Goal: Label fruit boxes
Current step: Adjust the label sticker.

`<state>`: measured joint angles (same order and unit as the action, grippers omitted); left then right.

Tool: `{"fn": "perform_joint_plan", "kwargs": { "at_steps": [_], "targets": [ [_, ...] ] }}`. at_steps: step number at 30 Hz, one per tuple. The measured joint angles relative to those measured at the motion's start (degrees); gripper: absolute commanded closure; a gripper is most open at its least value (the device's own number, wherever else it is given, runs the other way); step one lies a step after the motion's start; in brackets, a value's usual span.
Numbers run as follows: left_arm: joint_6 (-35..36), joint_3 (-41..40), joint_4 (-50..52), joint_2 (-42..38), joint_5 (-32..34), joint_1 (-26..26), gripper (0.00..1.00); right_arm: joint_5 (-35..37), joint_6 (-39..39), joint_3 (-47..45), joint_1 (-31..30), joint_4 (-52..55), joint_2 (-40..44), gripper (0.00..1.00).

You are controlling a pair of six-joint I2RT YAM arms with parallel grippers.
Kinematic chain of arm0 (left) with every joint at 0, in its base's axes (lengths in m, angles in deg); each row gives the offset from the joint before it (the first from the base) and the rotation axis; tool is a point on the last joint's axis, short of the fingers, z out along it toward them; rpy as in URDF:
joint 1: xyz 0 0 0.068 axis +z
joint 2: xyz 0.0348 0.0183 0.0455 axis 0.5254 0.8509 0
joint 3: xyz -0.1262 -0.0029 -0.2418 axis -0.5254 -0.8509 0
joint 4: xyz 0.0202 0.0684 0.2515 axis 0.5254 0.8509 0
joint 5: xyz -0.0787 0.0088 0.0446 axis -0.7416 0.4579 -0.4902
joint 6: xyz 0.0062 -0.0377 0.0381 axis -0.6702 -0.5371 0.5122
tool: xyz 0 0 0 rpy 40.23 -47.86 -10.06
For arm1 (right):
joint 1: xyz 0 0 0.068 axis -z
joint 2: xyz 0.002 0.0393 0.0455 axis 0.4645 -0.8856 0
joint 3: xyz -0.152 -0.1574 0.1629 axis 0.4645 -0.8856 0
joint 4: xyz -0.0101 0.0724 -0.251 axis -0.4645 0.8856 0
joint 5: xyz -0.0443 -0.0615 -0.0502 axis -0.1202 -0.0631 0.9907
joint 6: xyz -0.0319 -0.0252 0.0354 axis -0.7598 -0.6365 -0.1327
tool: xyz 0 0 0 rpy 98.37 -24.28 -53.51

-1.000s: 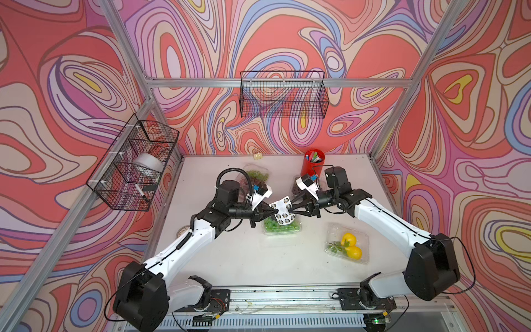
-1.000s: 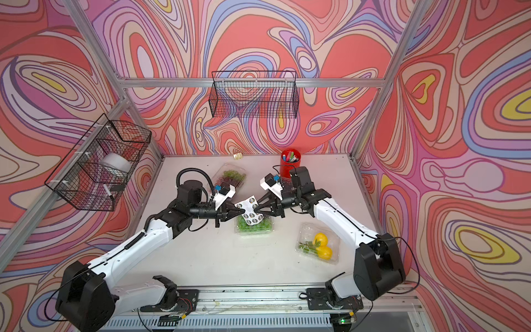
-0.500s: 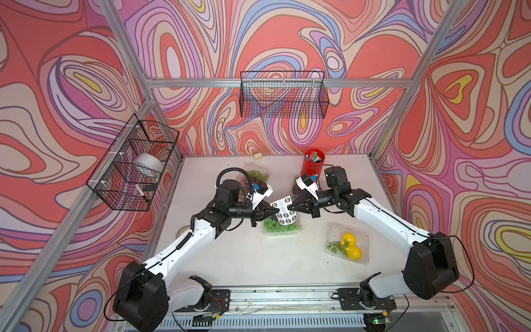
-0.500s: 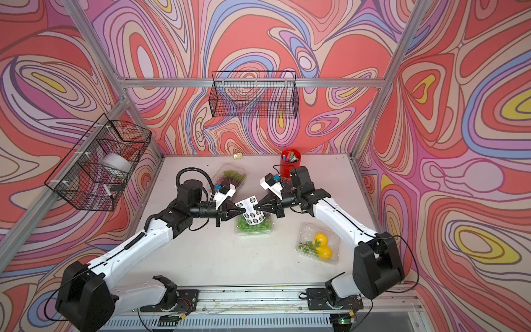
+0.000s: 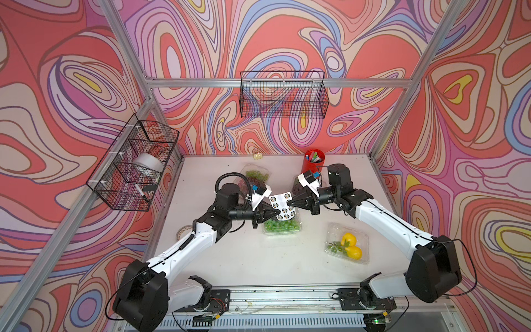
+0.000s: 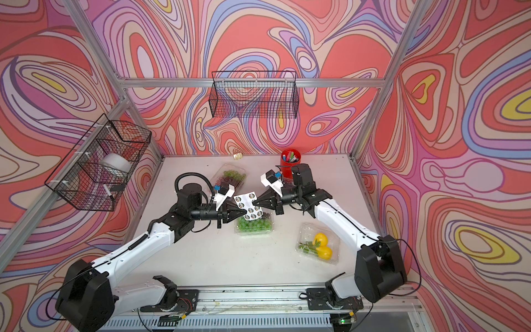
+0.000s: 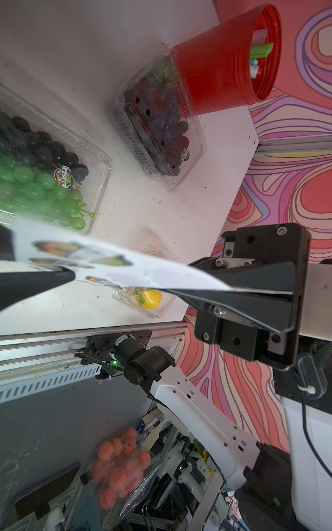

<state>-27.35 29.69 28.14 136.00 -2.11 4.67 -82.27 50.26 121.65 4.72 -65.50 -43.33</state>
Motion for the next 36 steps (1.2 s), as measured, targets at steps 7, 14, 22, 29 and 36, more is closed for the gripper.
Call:
{"fn": "perform_joint_plan", "kwargs": {
  "at_steps": [7, 14, 22, 29, 36],
  "targets": [
    [-1.0, 0.0, -1.2, 0.5, -0.9, -0.5, 1.0, -0.5, 4.1, -2.8, 0.0, -6.6, 0.0, 1.0],
    [-2.3, 0.0, -3.0, 1.8, -1.5, -1.2, 1.0, 0.3, 8.9, -6.1, 0.0, -13.5, 0.0, 1.0],
    [-2.3, 0.0, -4.2, 1.7, -1.3, -1.2, 1.0, 1.8, 12.6, -8.4, 0.0, -19.1, 1.5, 1.0],
    [-2.3, 0.0, -4.6, 2.1, -1.3, -1.2, 1.0, 2.8, 14.4, -9.5, 0.0, -21.7, 1.6, 1.0],
    [-2.5, 0.2, -5.5, 2.6, -1.0, -1.4, 1.0, 4.4, 14.7, -10.5, 0.0, -22.4, 2.7, 1.0]
  ]
}}
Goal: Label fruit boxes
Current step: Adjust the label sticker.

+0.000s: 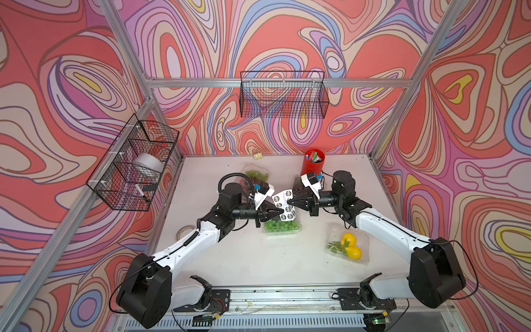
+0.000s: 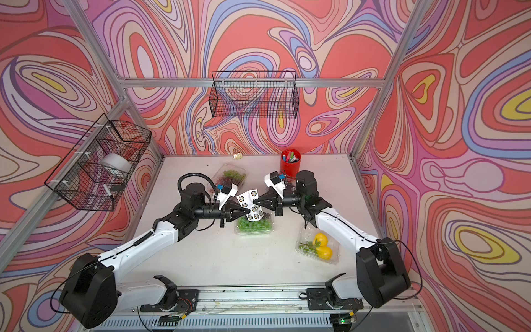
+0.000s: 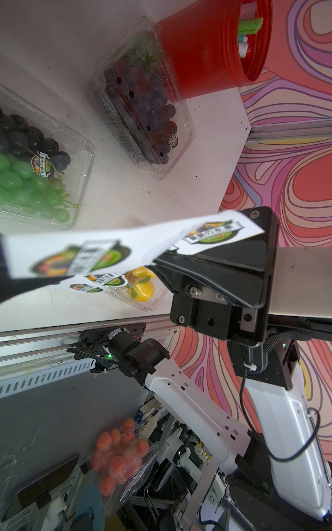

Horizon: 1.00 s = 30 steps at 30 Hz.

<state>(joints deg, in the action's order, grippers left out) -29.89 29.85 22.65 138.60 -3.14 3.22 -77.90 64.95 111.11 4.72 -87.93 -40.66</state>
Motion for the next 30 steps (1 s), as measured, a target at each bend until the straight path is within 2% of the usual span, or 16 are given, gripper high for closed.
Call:
{"fn": "perform_joint_plan", "kwargs": {
  "at_steps": [9, 16, 25, 27, 30],
  "targets": [
    [0.0, 0.0, -0.4, 0.0, 1.2, 0.0, 1.0, 1.0, 0.2, -0.5, 0.0, -0.7, 0.9, 1.0],
    [-0.8, 0.0, -1.5, 0.0, 2.3, -0.1, 1.0, 1.0, 2.4, -2.7, 0.0, -5.4, 1.0, 1.0],
    [-3.2, 0.0, -5.5, 1.4, 2.3, -0.4, 1.0, 2.4, 3.2, -3.3, -0.1, -7.1, 1.6, 1.0],
    [-3.2, 0.0, -5.6, 1.4, 2.4, -0.4, 1.0, 3.2, 3.1, -3.3, -0.1, -6.9, 1.8, 0.95],
    [-3.0, 0.0, -5.4, 1.3, 2.7, -0.4, 1.0, 5.0, 2.5, -3.3, -0.2, -5.6, 2.4, 0.82]
  ]
}}
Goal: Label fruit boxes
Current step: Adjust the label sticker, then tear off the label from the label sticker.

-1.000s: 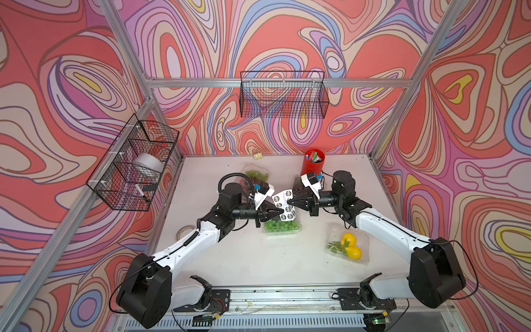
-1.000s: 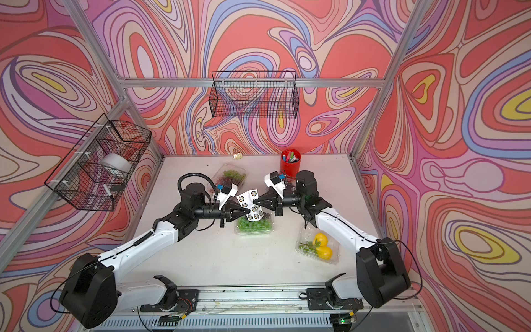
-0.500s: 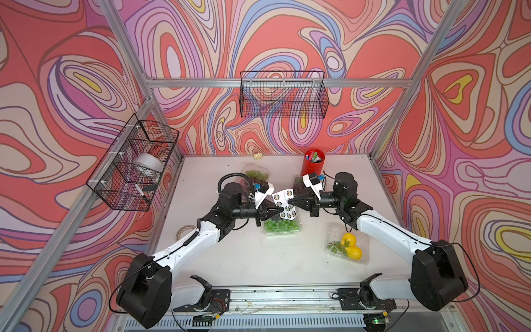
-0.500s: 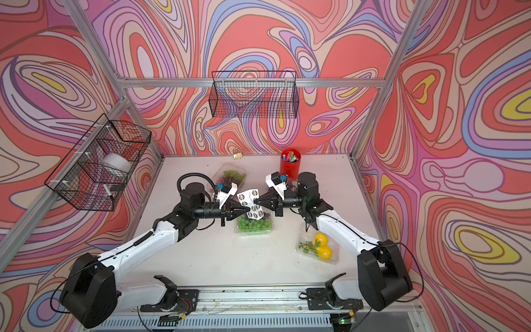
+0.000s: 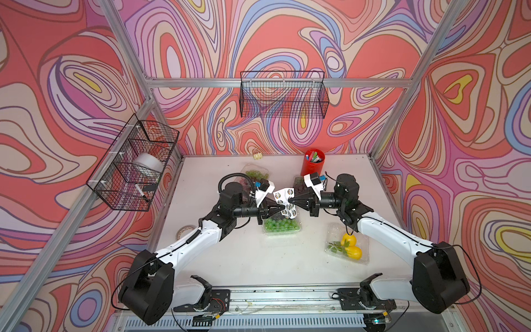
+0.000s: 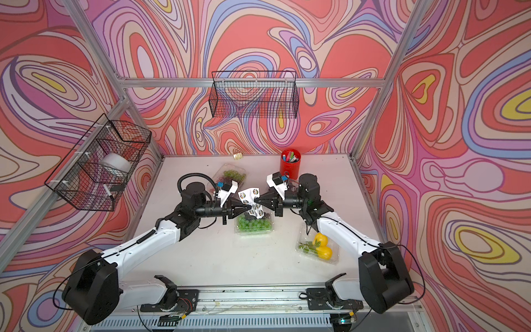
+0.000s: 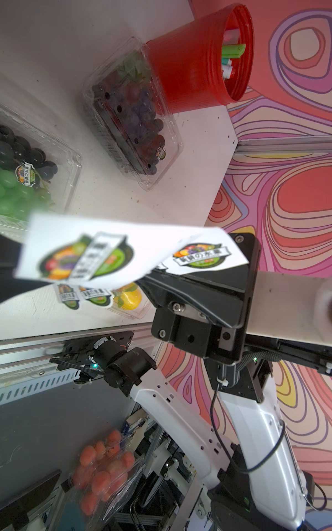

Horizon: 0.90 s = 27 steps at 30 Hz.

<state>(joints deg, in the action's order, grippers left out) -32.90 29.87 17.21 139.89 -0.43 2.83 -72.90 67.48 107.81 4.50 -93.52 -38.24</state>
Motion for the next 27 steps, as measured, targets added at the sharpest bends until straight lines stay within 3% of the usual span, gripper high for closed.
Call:
{"fn": "perform_joint_plan", "kwargs": {
  "at_steps": [4, 10, 14, 27],
  "targets": [
    [0.5, 0.0, 0.4, -1.5, 1.9, 0.0, 1.0, 5.4, -1.2, -0.2, -0.1, 3.8, 3.0, 0.65],
    [2.1, 0.0, 2.2, -4.1, 6.3, 0.0, 1.0, 15.5, -2.0, -5.2, -0.1, 6.9, 13.7, 0.61],
    [2.9, 0.0, 3.3, -4.1, 8.0, 0.0, 1.0, 17.6, -3.9, -7.3, -0.1, 9.1, 18.2, 0.61],
    [3.3, 0.0, 3.5, -4.1, 8.4, 0.0, 1.0, 17.6, -10.8, -3.1, -3.2, 12.7, 10.8, 0.59]
  ]
}}
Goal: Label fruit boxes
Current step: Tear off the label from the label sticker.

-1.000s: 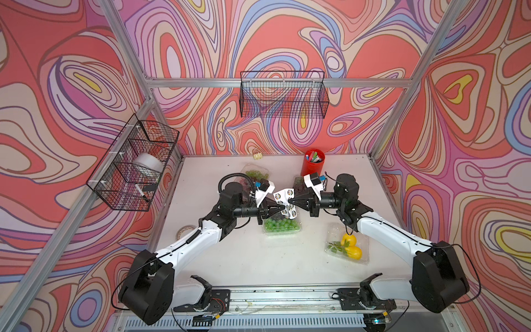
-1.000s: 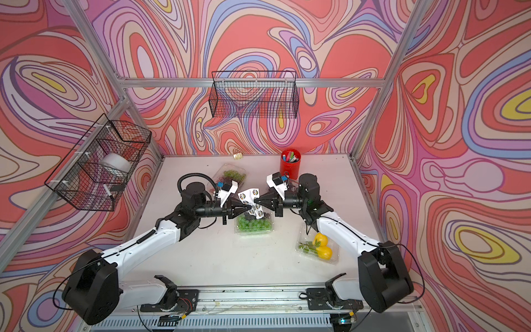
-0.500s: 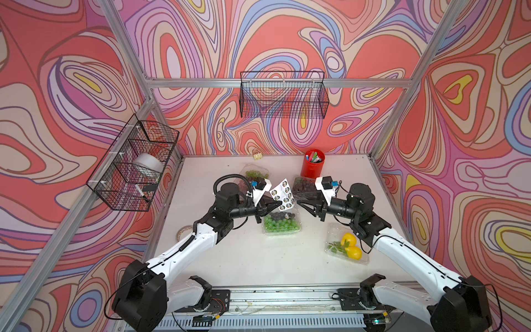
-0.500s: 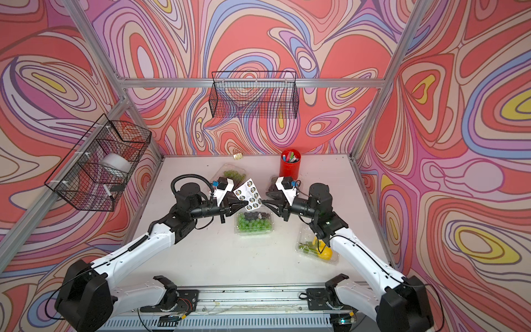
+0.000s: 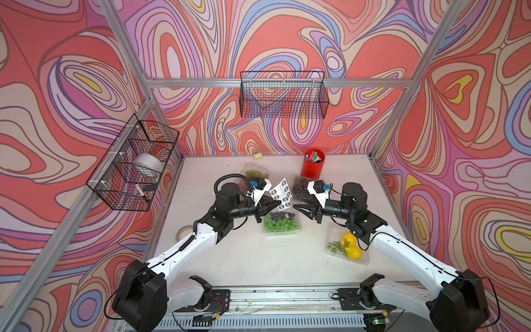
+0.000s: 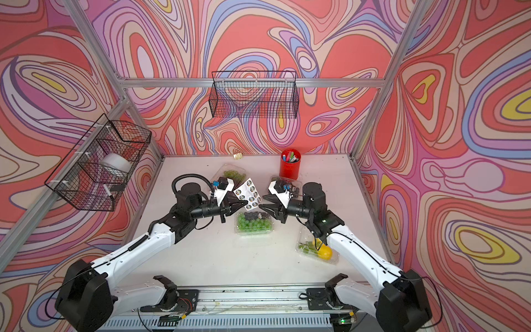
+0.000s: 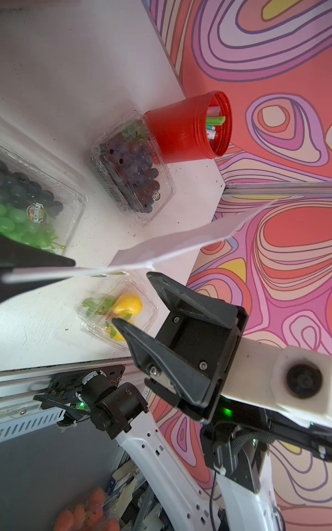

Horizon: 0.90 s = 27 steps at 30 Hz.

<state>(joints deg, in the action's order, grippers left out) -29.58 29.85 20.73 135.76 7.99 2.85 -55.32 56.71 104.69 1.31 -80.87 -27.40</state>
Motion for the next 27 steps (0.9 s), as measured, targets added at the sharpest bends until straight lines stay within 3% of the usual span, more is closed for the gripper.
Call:
{"fn": "perform_joint_plan", "kwargs": {
  "at_steps": [7, 27],
  "targets": [
    [0.0, 0.0, 0.2, 0.0, 0.0, 0.0, 1.0, -0.7, -1.2, 1.6, -0.8, -1.6, -3.7, 0.59],
    [0.2, 0.0, 0.5, 0.1, 0.0, 0.0, 1.0, -4.6, -1.2, 2.3, -1.2, -6.6, -6.4, 0.72]
  ]
}}
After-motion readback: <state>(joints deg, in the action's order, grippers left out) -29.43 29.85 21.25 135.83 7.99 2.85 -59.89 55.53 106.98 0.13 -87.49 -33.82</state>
